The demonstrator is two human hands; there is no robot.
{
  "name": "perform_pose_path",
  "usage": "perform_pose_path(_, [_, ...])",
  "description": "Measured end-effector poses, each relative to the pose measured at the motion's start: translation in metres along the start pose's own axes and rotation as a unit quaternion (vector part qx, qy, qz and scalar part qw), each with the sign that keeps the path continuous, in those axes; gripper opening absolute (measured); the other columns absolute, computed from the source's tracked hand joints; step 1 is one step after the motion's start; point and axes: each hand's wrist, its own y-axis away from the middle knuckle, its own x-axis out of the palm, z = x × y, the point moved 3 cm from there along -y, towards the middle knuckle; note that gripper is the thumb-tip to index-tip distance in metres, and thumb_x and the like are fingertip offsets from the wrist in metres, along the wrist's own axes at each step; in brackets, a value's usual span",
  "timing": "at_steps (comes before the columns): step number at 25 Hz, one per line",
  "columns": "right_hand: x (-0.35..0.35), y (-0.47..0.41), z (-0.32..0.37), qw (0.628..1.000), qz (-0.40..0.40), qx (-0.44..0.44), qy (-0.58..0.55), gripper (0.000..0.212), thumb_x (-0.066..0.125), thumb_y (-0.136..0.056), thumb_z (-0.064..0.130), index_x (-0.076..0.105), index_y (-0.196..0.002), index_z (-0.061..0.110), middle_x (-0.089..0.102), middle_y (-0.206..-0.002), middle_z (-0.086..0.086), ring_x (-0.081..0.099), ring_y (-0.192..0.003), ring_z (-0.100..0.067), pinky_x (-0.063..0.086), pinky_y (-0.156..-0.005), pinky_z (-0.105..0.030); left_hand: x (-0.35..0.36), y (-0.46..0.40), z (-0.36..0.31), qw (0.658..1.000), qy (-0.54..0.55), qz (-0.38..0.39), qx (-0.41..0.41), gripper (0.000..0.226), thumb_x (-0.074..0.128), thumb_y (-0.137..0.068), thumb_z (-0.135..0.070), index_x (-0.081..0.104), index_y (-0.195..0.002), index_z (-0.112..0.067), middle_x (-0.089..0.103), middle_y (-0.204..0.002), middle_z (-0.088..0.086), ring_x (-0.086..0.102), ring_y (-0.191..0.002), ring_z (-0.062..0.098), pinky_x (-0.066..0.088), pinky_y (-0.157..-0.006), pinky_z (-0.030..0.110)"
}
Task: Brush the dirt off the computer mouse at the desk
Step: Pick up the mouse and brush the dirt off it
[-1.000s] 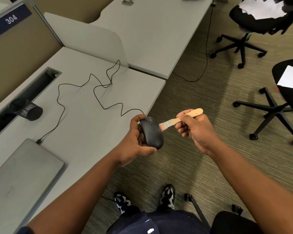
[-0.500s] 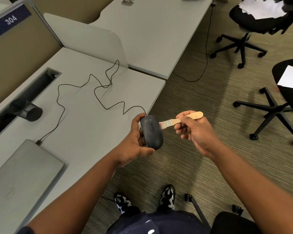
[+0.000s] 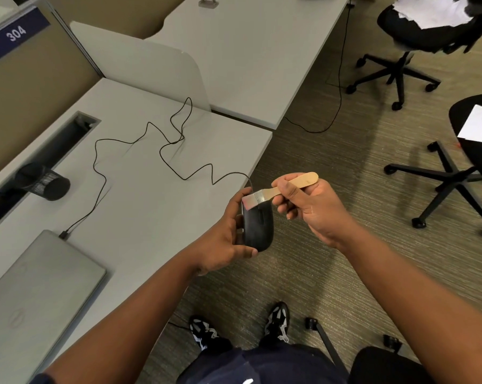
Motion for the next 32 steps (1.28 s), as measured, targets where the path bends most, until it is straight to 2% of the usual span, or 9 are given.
perform_pose_path(3, [-0.001,-0.002,-0.004,1.0,-0.016,-0.002,-0.002,0.023,0.064,-0.099,0.023,0.07,-0.111,0.004,0.073,-0.081,-0.007,0.064,-0.071,-0.019,0.05,-0.059,-0.025,-0.001,0.002,0.002,1.0,-0.008,0.006,-0.002,0.124,0.075,-0.087,0.013,0.01,-0.151,-0.069,0.03,-0.165,0.001,0.045,-0.147,0.029,0.059,-0.103,0.039])
perform_pose_path(9, [-0.003,-0.005,-0.004,0.993,-0.082,-0.054,0.062,0.021,0.064,-0.1,0.024,0.071,-0.111,0.008,0.074,-0.085,-0.007,0.065,-0.076,-0.018,0.053,-0.066,-0.03,-0.001,0.003,0.009,1.0,-0.013,0.011,-0.011,0.125,0.077,-0.088,0.01,0.003,-0.157,-0.063,0.033,-0.166,0.001,0.053,-0.14,0.02,0.059,-0.102,0.036])
perform_pose_path(13, [-0.003,-0.002,0.0,0.999,-0.022,-0.042,-0.014,0.03,0.063,-0.096,0.029,0.069,-0.109,0.002,0.071,-0.08,-0.009,0.063,-0.069,-0.019,0.051,-0.058,-0.025,-0.002,0.002,0.009,1.0,-0.001,0.01,-0.014,0.121,0.077,-0.087,0.009,0.011,-0.153,-0.068,0.035,-0.164,0.002,0.048,-0.145,0.027,0.057,-0.108,0.048])
perform_pose_path(15, [-0.002,-0.002,-0.002,1.0,-0.002,-0.024,0.014,0.025,0.062,-0.098,0.025,0.069,-0.107,0.003,0.07,-0.077,-0.009,0.061,-0.066,-0.019,0.048,-0.055,-0.025,-0.002,0.001,0.008,1.0,0.0,0.008,-0.018,0.119,0.077,-0.087,0.009,0.015,-0.149,-0.071,0.036,-0.164,0.003,0.046,-0.146,0.029,0.058,-0.106,0.045])
perform_pose_path(18, [-0.003,-0.005,-0.005,0.994,-0.057,-0.051,0.073,0.018,0.062,-0.102,0.022,0.071,-0.107,0.007,0.071,-0.079,-0.01,0.061,-0.067,-0.018,0.046,-0.054,-0.028,0.0,0.003,0.01,1.0,0.006,0.004,-0.03,0.118,0.077,-0.087,0.011,0.015,-0.151,-0.066,0.043,-0.159,0.002,0.054,-0.139,0.027,0.06,-0.101,0.041])
perform_pose_path(20, [-0.006,-0.005,-0.003,0.99,-0.085,-0.077,0.077,0.018,0.062,-0.102,0.026,0.071,-0.106,0.01,0.071,-0.08,-0.01,0.062,-0.067,-0.017,0.047,-0.053,-0.028,0.0,0.003,0.012,0.999,0.012,0.004,-0.033,0.118,0.078,-0.086,0.011,0.015,-0.154,-0.061,0.048,-0.155,0.004,0.059,-0.136,0.029,0.06,-0.102,0.047])
perform_pose_path(23, [-0.002,-0.001,0.003,0.993,-0.028,-0.085,0.077,0.03,0.064,-0.097,0.032,0.069,-0.109,0.005,0.074,-0.079,-0.012,0.066,-0.066,-0.023,0.048,-0.05,-0.026,-0.002,0.003,0.013,0.999,0.019,-0.004,-0.035,0.117,0.082,-0.082,0.01,0.021,-0.153,-0.06,0.052,-0.151,0.005,0.059,-0.135,0.032,0.059,-0.102,0.054])
perform_pose_path(26, [0.006,0.004,0.012,0.99,0.056,-0.078,0.102,0.037,0.067,-0.091,0.033,0.07,-0.107,0.0,0.075,-0.077,-0.013,0.068,-0.064,-0.025,0.049,-0.05,-0.026,-0.002,0.004,0.01,0.999,0.002,-0.016,-0.042,0.114,0.084,-0.08,0.007,0.022,-0.154,-0.055,0.049,-0.152,0.004,0.059,-0.132,0.031,0.063,-0.097,0.047])
perform_pose_path(32, [0.016,0.008,0.021,0.974,0.11,-0.072,0.183,0.017,0.067,-0.096,0.027,0.073,-0.095,0.011,0.072,-0.069,-0.011,0.067,-0.059,-0.019,0.05,-0.052,-0.019,-0.001,0.004,0.01,0.998,-0.011,-0.025,-0.053,0.112,0.085,-0.079,0.005,0.024,-0.15,-0.057,0.053,-0.145,0.001,0.062,-0.121,0.026,0.065,-0.088,0.035])
